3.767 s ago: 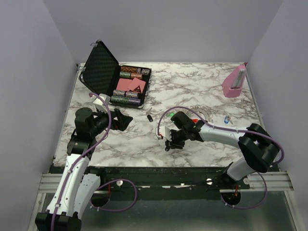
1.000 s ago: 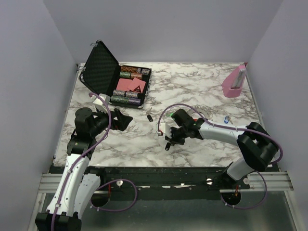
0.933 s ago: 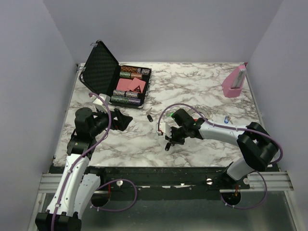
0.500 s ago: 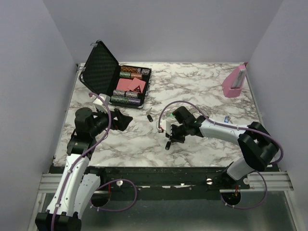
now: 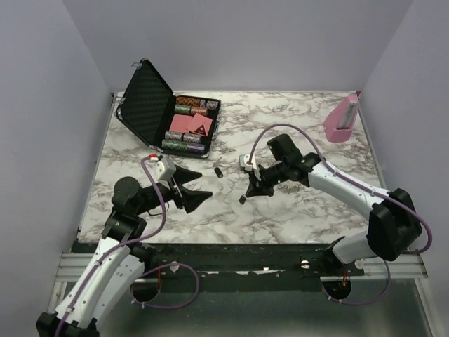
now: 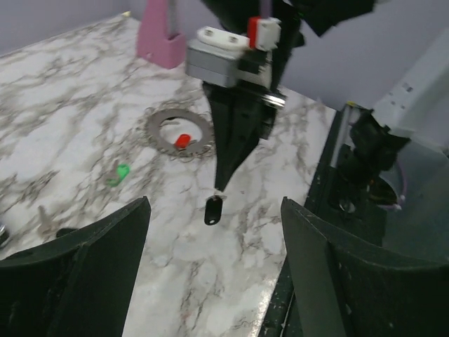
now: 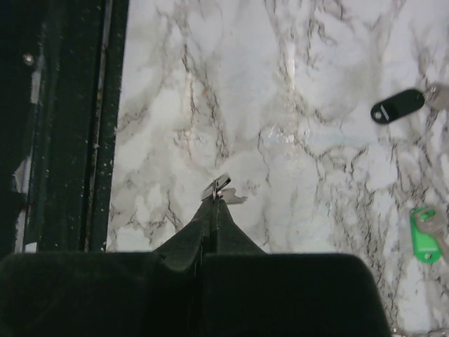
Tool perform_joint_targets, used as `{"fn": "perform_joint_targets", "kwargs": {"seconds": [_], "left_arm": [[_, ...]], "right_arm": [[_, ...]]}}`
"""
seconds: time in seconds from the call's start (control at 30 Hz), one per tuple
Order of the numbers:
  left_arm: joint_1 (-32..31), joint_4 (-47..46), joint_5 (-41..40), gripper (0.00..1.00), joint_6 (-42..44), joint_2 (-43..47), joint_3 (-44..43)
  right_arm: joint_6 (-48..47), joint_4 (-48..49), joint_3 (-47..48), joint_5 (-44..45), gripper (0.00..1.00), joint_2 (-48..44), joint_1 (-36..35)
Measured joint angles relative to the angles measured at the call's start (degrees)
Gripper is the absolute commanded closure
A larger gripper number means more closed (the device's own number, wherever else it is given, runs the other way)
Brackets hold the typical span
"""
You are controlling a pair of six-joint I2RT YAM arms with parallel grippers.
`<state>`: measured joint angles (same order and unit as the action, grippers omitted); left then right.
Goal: Put the keys on the keyring
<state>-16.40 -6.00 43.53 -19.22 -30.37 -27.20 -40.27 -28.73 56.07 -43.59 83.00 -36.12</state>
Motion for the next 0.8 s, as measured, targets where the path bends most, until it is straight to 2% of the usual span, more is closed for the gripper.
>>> {"fn": "perform_joint_targets", "kwargs": {"seconds": [0.17, 0.27, 0.33, 0.63, 0.8], "left_arm": [[-16.61, -1.75, -3.48, 0.33, 5.99, -0.55, -0.17], [-22.88, -2.19, -6.95, 0.44, 9.79, -2.62, -0.22], [-26.34, -3.43, -9.4, 0.47, 11.76, -4.35, 0.13], [-37.81, -8.66, -19.82, 0.55, 16.96, -13.73, 2.25], [-40.3, -12.57, -24.55, 0.59, 18.95, -17.4, 2.27]], "right_arm": [[-4.9, -4.46, 3.3, -9.99, 0.99, -2.8, 1.44], [-9.44, -7.72, 3.23, -14.75, 0.99, -4.81, 2.47], [-12.35, -9.42, 2.34, -17.55, 0.99, -6.82, 3.43], [-18.69, -13.81, 0.94, -22.16, 0.99, -9.73, 5.22], [-19.78, -14.58, 0.74, -22.77, 0.99, -9.73, 5.22]]}}
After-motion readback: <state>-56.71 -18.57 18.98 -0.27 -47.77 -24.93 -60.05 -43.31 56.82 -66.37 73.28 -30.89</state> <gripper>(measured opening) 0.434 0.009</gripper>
